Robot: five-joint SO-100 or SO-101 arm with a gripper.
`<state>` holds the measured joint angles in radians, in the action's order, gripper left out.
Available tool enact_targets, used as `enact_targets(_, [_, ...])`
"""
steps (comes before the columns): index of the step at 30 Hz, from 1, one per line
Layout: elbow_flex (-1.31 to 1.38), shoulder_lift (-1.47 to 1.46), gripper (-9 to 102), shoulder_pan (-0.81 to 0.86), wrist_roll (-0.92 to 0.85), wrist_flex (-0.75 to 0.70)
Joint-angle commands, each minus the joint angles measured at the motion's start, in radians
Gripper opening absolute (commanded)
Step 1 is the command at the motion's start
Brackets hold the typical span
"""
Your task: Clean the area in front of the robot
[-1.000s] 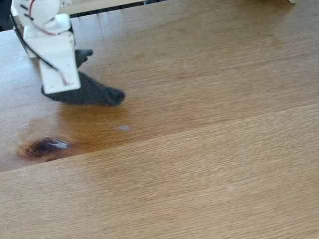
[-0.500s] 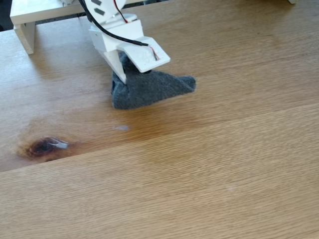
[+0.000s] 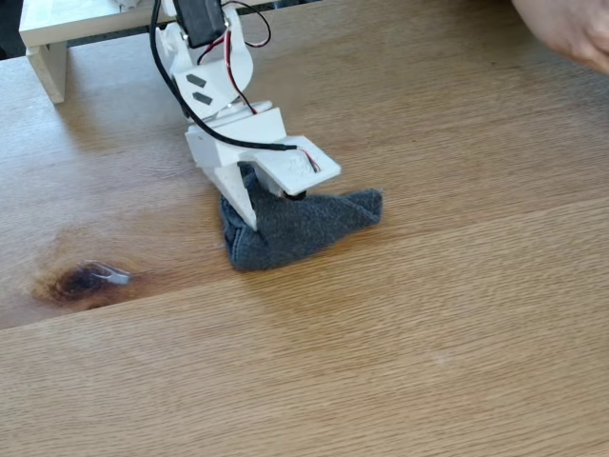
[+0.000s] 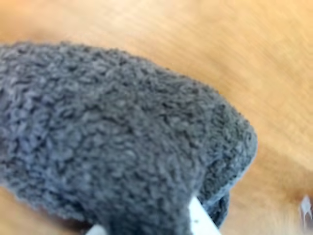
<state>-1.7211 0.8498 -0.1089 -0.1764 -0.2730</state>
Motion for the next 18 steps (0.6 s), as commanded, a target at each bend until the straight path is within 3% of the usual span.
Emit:
enact_targets(1, [0.227,-0.008,0,0.17,0.031,-0.08])
enact_targets(10, [0.276,0.126,0,0.301,0.028,-0.442])
enact_targets(18, [0.276,0.491,0,0.097,0.043,-0.756])
